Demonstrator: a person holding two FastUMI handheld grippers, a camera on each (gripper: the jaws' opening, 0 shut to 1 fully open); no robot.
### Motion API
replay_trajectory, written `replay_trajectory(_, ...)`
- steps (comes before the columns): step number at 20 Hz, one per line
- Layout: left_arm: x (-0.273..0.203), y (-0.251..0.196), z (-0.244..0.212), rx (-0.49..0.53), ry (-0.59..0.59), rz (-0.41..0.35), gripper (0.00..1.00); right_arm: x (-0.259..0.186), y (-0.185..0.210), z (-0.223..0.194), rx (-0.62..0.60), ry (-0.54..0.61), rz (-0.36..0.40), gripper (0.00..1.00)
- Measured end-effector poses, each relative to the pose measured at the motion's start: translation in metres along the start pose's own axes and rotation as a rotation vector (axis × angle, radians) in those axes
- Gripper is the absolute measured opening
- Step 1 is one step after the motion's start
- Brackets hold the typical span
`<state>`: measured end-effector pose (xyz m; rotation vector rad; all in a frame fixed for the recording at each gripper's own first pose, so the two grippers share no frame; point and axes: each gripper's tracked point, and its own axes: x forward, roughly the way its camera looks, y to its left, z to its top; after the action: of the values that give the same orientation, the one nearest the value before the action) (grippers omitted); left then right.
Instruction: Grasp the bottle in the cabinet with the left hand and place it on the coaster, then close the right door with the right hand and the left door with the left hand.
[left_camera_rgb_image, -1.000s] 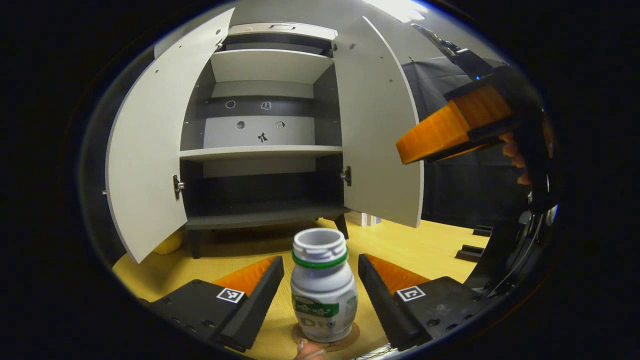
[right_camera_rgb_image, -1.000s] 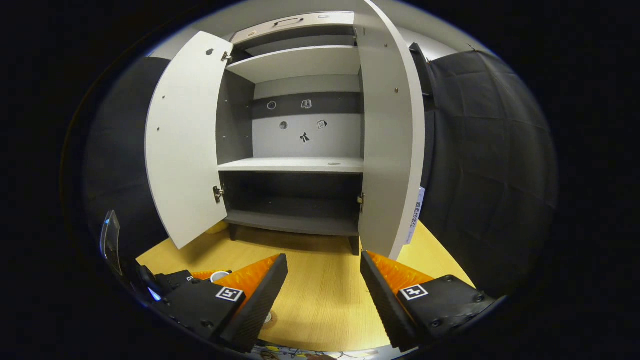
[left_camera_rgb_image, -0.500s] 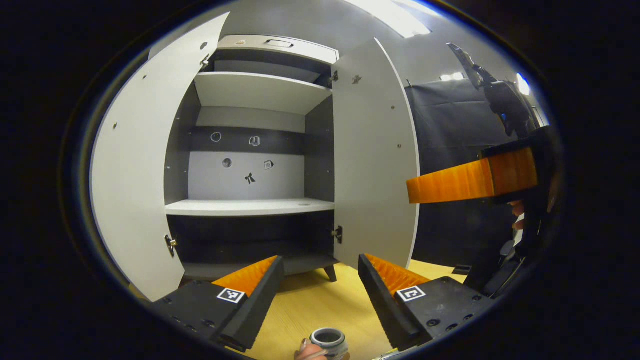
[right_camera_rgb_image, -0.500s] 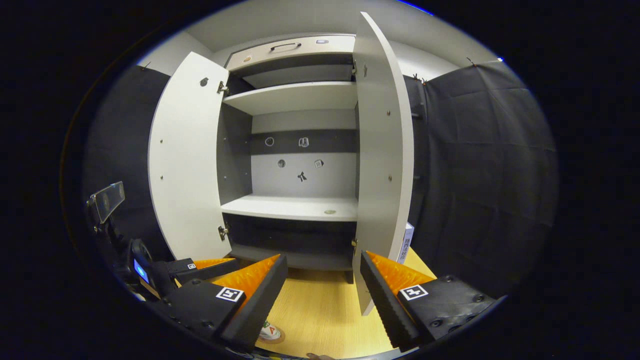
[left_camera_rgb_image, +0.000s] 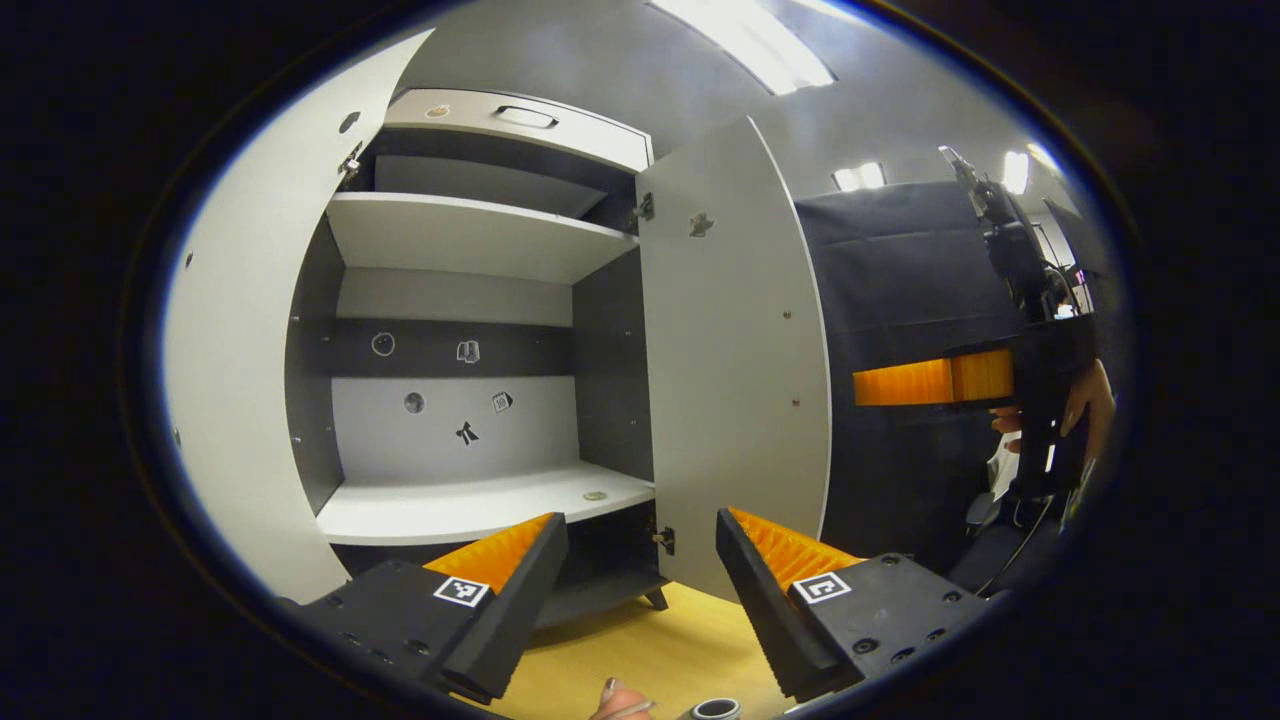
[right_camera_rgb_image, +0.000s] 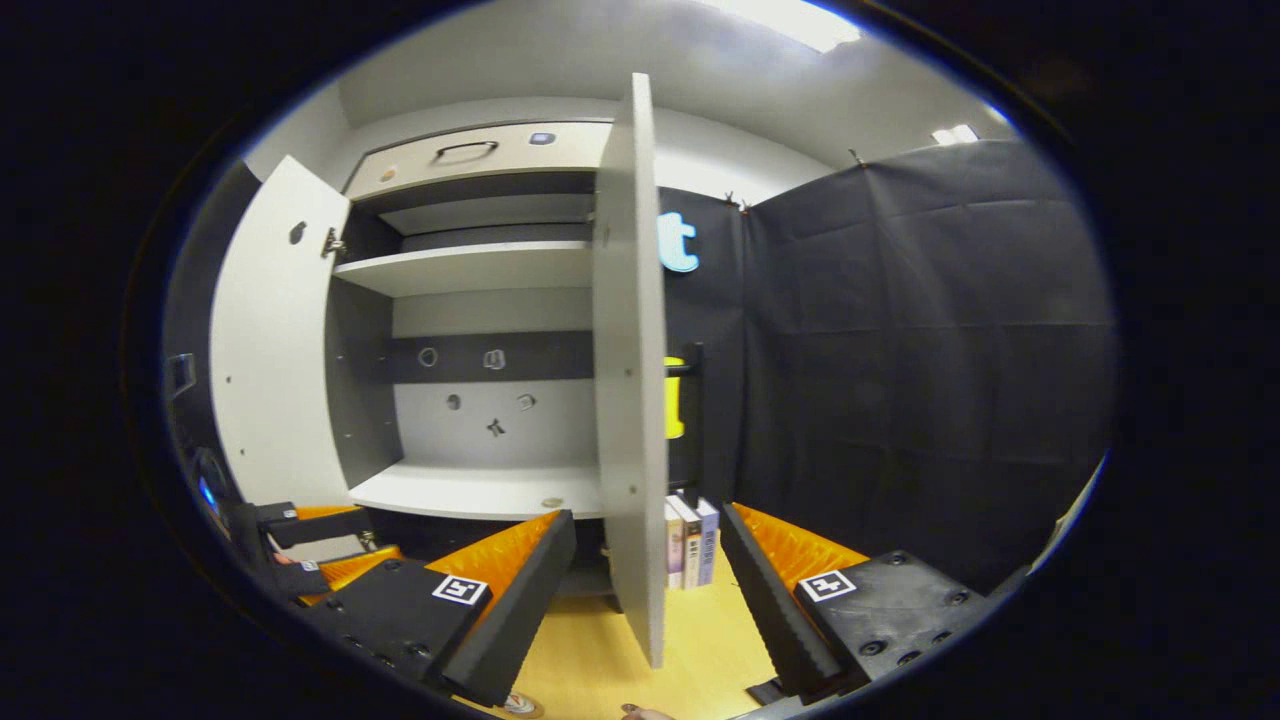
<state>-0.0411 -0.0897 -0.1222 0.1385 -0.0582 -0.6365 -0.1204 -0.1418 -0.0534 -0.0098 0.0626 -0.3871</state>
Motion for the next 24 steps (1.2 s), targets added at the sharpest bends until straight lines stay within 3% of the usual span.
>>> replay_trajectory(3, -0.002, 0.011, 0.008, -0.026, 0.011, 0.011, 0.94, 0.016, -0.034, 0.010, 0.028, -0.013, -0.064, 0.98)
replay_trajectory(7, 0.003, 0.020, 0.017, -0.011, 0.024, 0.080, 0.94, 0.042, -0.043, 0.015, 0.072, -0.008, -0.014, 0.97)
replay_trajectory(15, 0.019, 0.014, 0.021, -0.040, 0.017, 0.272, 0.94, 0.086, -0.027, 0.019, 0.103, -0.006, 0.227, 0.97)
replay_trajectory(20, 0.019, 0.010, 0.014, -0.059, 0.038, 0.361, 0.94, 0.084, -0.005, 0.022, 0.025, -0.046, 0.351, 0.97)
replay_trajectory(24, 0.009, 0.015, 0.003, -0.065, 0.081, 0.413, 0.94, 0.080, 0.027, 0.018, 0.032, -0.025, 0.443, 0.97)
